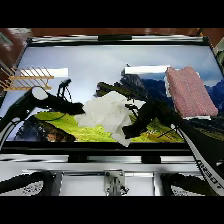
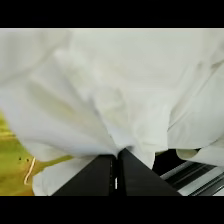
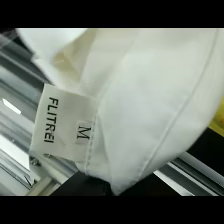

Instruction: Fold the shirts.

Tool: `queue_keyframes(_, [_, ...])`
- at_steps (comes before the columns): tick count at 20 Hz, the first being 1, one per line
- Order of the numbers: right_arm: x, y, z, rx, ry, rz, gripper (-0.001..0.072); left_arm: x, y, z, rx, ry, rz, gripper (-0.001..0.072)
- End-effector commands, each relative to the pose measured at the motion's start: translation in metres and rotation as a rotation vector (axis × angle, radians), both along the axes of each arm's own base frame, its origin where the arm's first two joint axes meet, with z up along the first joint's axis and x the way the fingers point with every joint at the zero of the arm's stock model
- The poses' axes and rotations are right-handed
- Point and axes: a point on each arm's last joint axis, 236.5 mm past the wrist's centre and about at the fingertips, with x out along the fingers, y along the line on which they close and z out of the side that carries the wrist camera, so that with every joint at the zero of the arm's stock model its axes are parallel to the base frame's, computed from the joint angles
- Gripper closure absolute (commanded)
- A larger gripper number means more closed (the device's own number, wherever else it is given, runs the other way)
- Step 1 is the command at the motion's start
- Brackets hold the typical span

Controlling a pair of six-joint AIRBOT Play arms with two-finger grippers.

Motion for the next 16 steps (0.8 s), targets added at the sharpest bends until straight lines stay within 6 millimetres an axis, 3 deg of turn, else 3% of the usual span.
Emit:
queue_keyframes(1, [0.043,-0.018,0.073,-0.02,-0.229,0.041,0.0653,0.035,-0.004,0.123,-0.031,-0.321,-0.066,0.0674])
queue_keyframes(3, [0.1,-0.039,0.177,0.012,-0.583,-0.039,0.0653,0.041,0.001,0.236,-0.037,-0.603,-0.064,0.0674])
queue_keyframes(5, [0.135,-0.068,0.325,0.077,-1.036,-0.183,0.0653,0.023,0.016,0.351,-0.022,-0.889,-0.024,0.0674])
queue_keyframes(7, [0.119,-0.09,0.457,0.171,-1.409,-0.295,0.0653,-0.013,0.038,0.452,-0.019,-1.146,0.049,0.0674])
queue_keyframes(8, [0.097,-0.098,0.511,0.223,-1.564,-0.334,0.0654,-0.034,0.05,0.491,-0.028,-1.247,0.101,0.0674])
queue_keyframes(9, [0.073,-0.106,0.551,0.258,-1.681,-0.361,0.0653,-0.055,0.064,0.525,-0.028,-1.344,0.158,0.0674])
queue_keyframes(10, [0.053,-0.115,0.574,0.261,-1.756,-0.377,0.0654,-0.074,0.08,0.549,-0.013,-1.426,0.217,0.0674])
queue_keyframes(12, [0.03,-0.132,0.59,0.22,-1.824,-0.403,0.0654,-0.094,0.109,0.566,0.033,-1.486,0.326,0.0674])
queue_keyframes(14, [0.024,-0.139,0.585,0.187,-1.805,-0.415,0.0653,-0.105,0.124,0.565,0.042,-1.47,0.388,0.0674])
queue_keyframes(16, [0.026,-0.136,0.575,0.186,-1.763,-0.409,0.0653,-0.106,0.123,0.553,0.055,-1.426,0.376,0.0674])
